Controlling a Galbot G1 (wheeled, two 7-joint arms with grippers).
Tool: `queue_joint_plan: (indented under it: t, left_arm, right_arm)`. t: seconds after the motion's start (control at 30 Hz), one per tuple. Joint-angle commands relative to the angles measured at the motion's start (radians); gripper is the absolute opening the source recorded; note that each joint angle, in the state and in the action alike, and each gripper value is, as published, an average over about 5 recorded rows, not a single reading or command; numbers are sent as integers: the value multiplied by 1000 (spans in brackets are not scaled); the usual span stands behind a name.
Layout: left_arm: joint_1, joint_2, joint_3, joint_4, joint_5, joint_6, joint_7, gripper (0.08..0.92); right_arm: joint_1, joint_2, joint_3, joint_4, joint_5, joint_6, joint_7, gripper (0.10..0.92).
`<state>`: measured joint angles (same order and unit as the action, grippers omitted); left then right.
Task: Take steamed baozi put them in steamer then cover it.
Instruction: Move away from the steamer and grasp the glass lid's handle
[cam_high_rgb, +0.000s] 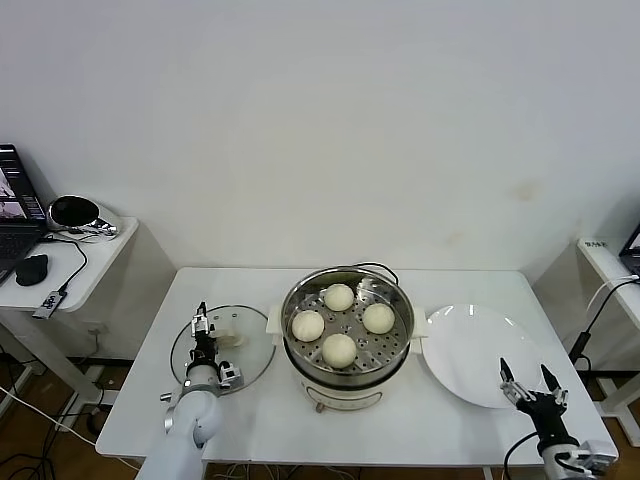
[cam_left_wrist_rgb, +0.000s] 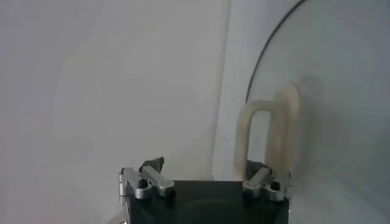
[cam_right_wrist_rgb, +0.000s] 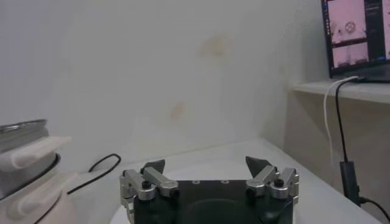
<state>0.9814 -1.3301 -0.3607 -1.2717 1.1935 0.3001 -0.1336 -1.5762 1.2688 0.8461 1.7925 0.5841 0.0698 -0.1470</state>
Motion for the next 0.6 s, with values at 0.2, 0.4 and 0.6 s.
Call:
queue_joint_plan:
  t: [0.2,0.4,0.6]
  left_arm:
    - [3,8,0,41,-8,-37,4,735]
    - [8,6,3,43,-21,-51,-4,562]
    - [3,5,4,45,-70,-62,-26,389]
  right_arm:
    - [-8,-10,5,1,-1,1,2,823]
    - [-13,-13,5,5,-2,1,2,823]
    - [-24,-24,5,7,-2,3,1,823]
